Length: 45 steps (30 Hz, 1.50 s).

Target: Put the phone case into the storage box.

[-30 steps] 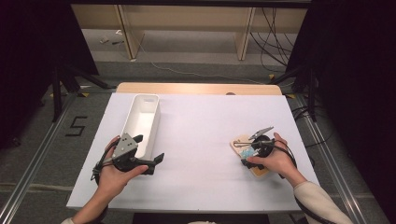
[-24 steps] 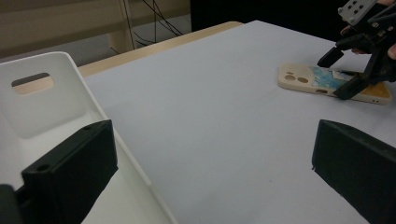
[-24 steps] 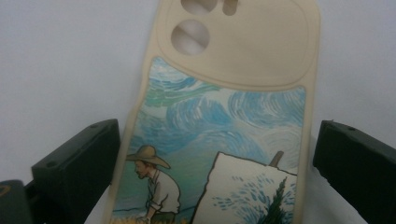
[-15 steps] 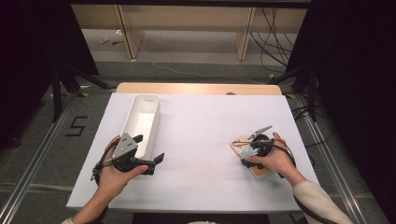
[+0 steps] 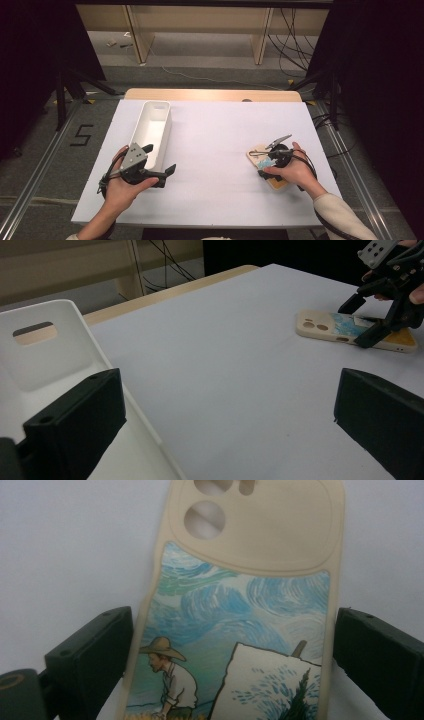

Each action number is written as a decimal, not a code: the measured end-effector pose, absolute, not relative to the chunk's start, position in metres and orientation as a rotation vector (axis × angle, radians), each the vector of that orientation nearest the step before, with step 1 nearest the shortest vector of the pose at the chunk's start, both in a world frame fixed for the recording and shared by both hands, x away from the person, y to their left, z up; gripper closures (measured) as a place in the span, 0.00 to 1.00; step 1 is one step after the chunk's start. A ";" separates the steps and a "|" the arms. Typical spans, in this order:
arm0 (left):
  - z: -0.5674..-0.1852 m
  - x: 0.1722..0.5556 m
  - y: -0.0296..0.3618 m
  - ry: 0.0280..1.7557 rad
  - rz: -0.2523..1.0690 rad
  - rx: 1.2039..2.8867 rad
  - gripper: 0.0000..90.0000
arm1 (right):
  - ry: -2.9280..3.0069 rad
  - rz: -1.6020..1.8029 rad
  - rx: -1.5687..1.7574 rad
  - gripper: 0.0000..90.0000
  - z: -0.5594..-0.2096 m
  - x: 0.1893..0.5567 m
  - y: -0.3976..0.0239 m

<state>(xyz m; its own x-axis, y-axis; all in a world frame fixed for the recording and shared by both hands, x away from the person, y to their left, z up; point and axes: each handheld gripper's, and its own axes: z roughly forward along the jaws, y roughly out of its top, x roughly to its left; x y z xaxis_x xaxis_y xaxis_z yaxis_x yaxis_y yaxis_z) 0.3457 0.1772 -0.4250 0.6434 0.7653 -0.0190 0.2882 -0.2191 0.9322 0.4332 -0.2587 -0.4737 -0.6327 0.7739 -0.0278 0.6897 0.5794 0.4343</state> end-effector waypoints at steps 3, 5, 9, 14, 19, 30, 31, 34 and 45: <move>-0.425 0.346 0.177 0.850 0.557 1.793 0.00 | 2.596 0.578 1.221 0.07 -0.474 0.433 -0.259; -0.425 0.346 0.177 0.849 0.557 1.793 0.00 | 2.594 0.580 1.222 0.07 -0.474 0.433 -0.259; -0.425 0.345 0.177 0.847 0.558 1.793 0.00 | 2.591 0.580 1.244 0.07 -0.474 0.433 -0.259; -0.425 0.345 0.177 0.848 0.559 1.792 0.00 | 2.586 0.577 1.249 0.07 -0.474 0.433 -0.259; -0.425 0.345 0.177 0.848 0.556 1.791 0.00 | 2.580 0.575 1.265 0.08 -0.474 0.432 -0.259; -0.424 0.345 0.178 0.847 0.560 1.790 0.00 | 2.576 0.573 1.271 0.10 -0.473 0.432 -0.260; -0.424 0.345 0.178 0.847 0.559 1.789 0.00 | 2.576 0.574 1.272 0.10 -0.473 0.432 -0.260; -0.424 0.345 0.178 0.848 0.560 1.789 0.00 | 2.574 0.572 1.275 0.10 -0.472 0.432 -0.260; -0.424 0.345 0.178 0.848 0.561 1.784 0.00 | 2.562 0.608 1.328 0.12 -0.471 0.433 -0.262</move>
<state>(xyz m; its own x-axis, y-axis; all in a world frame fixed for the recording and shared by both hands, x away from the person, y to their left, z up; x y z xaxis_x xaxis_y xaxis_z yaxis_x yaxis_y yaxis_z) 0.3453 0.1779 -0.4241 0.6409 0.7674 -0.0187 0.2836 -0.2141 0.9348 0.4334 -0.2624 -0.4706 -0.5796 0.8147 0.0176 0.7358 0.5139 0.4411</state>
